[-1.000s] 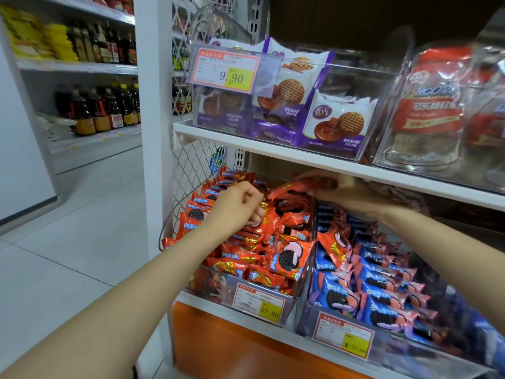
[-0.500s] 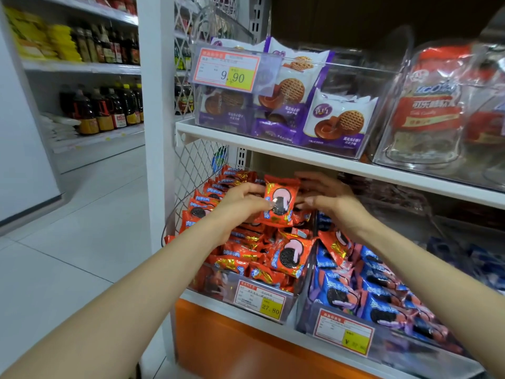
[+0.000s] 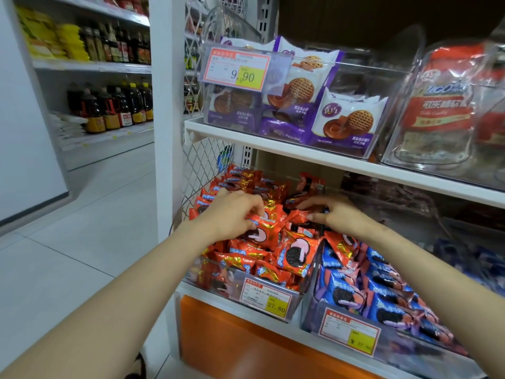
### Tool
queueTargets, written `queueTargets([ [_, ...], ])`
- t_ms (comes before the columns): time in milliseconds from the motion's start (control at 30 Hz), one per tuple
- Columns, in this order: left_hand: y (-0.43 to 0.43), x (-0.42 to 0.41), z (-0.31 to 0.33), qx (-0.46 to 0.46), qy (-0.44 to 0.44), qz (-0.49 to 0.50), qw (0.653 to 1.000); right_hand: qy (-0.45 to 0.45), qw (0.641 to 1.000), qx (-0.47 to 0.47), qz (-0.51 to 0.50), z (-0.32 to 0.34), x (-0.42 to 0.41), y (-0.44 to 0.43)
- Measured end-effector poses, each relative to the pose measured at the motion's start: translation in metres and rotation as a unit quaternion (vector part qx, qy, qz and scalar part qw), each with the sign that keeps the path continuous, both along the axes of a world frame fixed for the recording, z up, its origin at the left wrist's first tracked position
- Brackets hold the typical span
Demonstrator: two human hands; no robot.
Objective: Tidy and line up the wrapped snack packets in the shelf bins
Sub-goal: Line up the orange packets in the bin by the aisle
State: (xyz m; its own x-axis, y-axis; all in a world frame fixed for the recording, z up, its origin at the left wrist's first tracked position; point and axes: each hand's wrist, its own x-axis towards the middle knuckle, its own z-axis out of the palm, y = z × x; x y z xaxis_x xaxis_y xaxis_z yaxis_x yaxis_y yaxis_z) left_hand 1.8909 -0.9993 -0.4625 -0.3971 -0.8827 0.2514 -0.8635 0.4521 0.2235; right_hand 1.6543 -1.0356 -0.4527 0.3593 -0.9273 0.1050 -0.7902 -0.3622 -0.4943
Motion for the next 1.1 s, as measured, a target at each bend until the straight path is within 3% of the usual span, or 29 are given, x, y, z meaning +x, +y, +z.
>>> queueTargets([
  [200, -0.005, -0.005, -0.008, -0.079, -0.061, 0.006, 0.995, 0.019, 1.000, -0.011, -0.003, 0.001, 0.003, 0.001],
  [400, -0.009, -0.002, -0.006, -0.086, -0.045, 0.015, 0.995, 0.019, 1.000, 0.001, -0.019, 0.005, 0.004, -0.002],
  [533, -0.009, -0.004, -0.007, -0.083, -0.082, 0.031, 0.993, 0.010, 0.999, -0.028, -0.032, 0.000, 0.006, -0.004],
  [633, -0.009, -0.006, -0.014, -0.113, -0.108, 0.046, 0.987, -0.013, 0.997, -0.058, -0.045, 0.010, 0.002, 0.000],
  [700, -0.009, -0.007, -0.015, -0.118, -0.112, 0.047, 0.986, -0.081, 0.993, -0.060, -0.061, 0.016, -0.002, 0.003],
  [767, -0.008, -0.007, -0.011, -0.104, -0.036, 0.047, 0.993, -0.196, 0.977, -0.040, -0.069, 0.019, -0.004, 0.007],
  [833, -0.006, -0.010, -0.003, -0.088, 0.110, 0.040, 0.989, -0.291, 0.955, -0.013, -0.064, 0.019, -0.002, 0.012],
  [900, -0.001, -0.019, 0.003, -0.018, 0.267, 0.016, 0.963, -0.345, 0.937, 0.013, -0.061, 0.018, 0.002, 0.016],
  [1000, 0.010, -0.037, 0.008, 0.153, 0.445, -0.013, 0.882, -0.368, 0.928, 0.048, -0.037, 0.014, 0.012, 0.019],
  [1100, 0.009, -0.039, 0.007, 0.158, 0.471, 0.010, 0.868, -0.341, 0.938, 0.059, -0.016, 0.008, 0.018, 0.022],
])
